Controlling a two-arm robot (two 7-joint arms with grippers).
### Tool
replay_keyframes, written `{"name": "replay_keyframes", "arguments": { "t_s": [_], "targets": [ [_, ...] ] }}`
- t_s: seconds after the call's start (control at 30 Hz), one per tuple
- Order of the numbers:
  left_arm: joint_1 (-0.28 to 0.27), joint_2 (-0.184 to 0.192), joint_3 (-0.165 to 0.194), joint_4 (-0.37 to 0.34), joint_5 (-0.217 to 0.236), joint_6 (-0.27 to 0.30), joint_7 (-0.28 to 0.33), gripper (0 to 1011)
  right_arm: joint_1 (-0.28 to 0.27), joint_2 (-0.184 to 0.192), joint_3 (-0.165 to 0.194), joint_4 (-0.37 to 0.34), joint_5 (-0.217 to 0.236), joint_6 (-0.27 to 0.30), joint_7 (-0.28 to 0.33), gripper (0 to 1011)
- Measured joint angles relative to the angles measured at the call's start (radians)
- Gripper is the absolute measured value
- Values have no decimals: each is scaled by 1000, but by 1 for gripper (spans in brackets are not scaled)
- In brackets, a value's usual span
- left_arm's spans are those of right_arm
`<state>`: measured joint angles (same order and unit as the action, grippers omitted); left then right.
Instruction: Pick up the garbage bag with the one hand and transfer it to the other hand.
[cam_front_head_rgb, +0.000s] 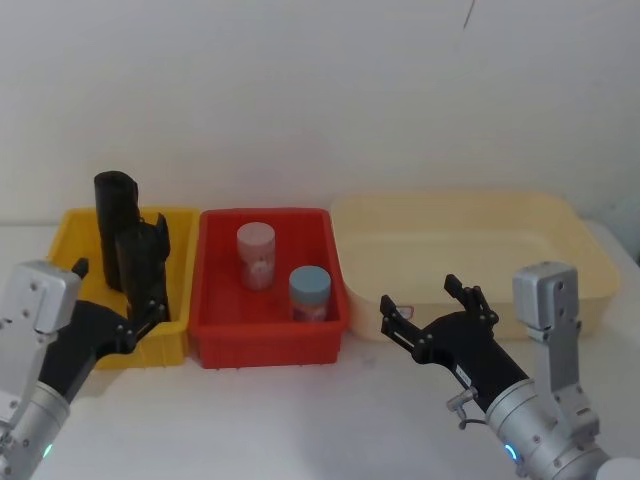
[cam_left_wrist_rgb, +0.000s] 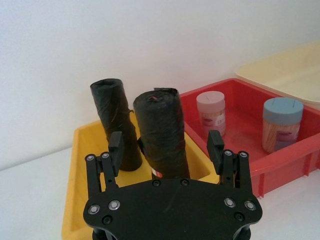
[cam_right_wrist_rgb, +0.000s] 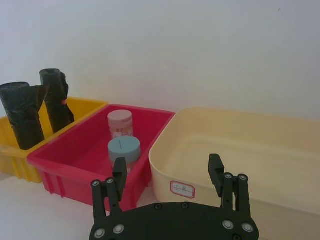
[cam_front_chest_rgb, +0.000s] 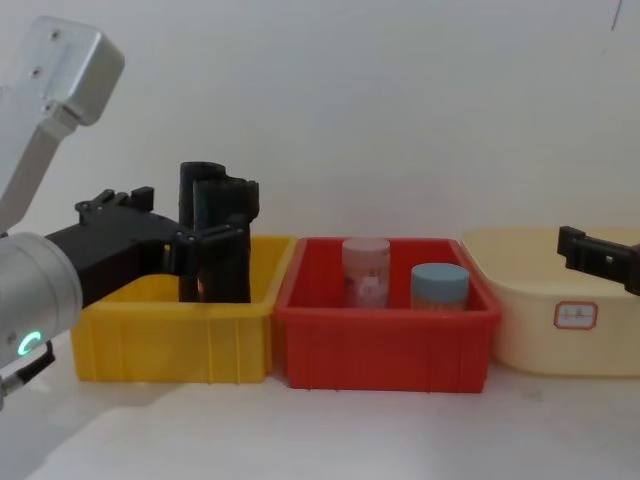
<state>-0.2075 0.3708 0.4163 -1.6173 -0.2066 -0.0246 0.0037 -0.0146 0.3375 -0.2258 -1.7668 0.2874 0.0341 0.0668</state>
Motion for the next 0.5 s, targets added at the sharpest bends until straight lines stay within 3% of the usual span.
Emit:
{"name": "replay_keyframes", "arguments": {
  "t_s": [0.5],
  "targets": [
    [-10,-24,-42,69,-52,-55,-37,1000,0,0,0,0,0,0,0,1001]
  ]
}}
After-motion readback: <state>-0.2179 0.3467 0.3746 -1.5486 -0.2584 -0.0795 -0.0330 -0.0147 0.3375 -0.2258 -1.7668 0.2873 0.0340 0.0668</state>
